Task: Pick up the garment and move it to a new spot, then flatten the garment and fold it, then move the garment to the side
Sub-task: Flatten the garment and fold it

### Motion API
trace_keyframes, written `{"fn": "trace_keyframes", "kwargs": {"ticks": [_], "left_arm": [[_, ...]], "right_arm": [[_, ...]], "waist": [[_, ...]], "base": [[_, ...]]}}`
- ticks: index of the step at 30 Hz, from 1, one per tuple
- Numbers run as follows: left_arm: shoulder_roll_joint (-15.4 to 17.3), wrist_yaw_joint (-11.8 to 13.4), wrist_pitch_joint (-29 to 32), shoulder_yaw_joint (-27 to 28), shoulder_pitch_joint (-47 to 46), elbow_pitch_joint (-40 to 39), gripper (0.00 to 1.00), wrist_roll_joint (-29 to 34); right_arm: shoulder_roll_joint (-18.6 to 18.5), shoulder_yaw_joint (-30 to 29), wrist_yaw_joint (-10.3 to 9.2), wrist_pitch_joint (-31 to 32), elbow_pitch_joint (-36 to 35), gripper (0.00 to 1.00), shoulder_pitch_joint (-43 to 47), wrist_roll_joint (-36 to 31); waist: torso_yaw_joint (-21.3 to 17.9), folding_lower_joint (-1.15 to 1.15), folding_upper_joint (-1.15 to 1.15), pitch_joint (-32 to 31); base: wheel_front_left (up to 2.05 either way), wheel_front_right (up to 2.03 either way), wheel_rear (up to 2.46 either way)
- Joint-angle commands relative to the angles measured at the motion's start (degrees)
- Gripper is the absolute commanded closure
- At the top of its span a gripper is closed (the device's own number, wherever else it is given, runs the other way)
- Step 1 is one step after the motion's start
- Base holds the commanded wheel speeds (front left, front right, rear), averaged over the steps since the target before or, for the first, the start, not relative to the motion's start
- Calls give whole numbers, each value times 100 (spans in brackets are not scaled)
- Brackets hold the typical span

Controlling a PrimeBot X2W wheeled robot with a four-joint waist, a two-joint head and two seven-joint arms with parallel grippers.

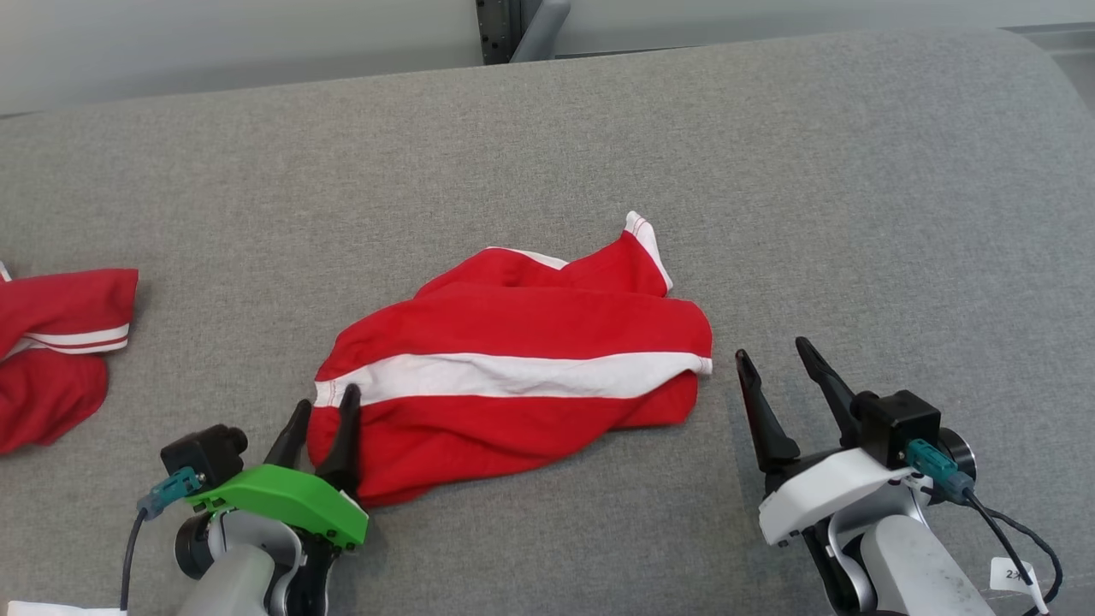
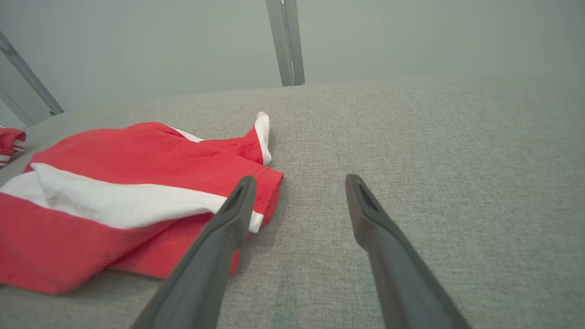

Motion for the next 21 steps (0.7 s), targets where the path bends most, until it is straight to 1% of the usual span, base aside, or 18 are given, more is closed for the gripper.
{"fn": "trace_keyframes", "kwargs": {"ticks": [1,3,10,11,12,13,14,16,17,18,20,21], "left_arm": [[38,-24,7,-62,-98,77,0,-120],[75,-24,6,-104,-174,129,0,-242],[193,-21,50,-559,-352,328,0,-747],[215,-21,49,-631,-373,338,1,-825],[219,-21,55,-684,-390,336,7,-916],[219,-21,55,-684,-390,336,7,-916],[231,-21,75,-752,-407,324,12,-993],[282,-21,95,-866,-438,311,34,-1143],[310,-21,97,-929,-452,310,50,-1214],[325,-21,97,-990,-460,289,55,-1291],[384,-21,84,-1088,-487,261,68,-1357],[410,-21,72,-1137,-500,255,79,-1408]], "right_arm": [[-15,15,0,-2,11,0,-84,19],[-13,23,0,-2,18,0,-87,26],[-10,34,-1,-2,30,0,-74,55],[-9,35,0,-2,29,0,-73,56],[-9,31,0,-2,26,0,-70,61],[-9,31,0,-2,26,0,-70,61],[-8,28,-1,-2,23,0,-67,65],[-6,20,0,-2,19,0,-60,69],[-5,18,0,-2,18,0,-57,75],[-5,16,0,-2,16,0,-56,77],[-4,11,0,-2,15,0,-48,89],[-3,11,-1,-2,13,0,-44,96]], "waist": [[-3,0,0,0],[-9,0,0,0],[-34,0,0,-17],[-37,0,0,-19],[-39,0,0,-23],[-39,0,0,-23],[-39,0,0,-23],[-35,0,0,-24],[-32,0,0,-24],[-28,0,0,-26],[-19,0,0,-31],[-14,0,0,-34]], "base": [[0,0,0],[0,0,0],[0,0,0],[0,0,0],[0,0,0],[0,0,0],[0,0,0],[0,0,0],[0,0,0],[0,0,0],[0,0,0],[0,0,0]]}}
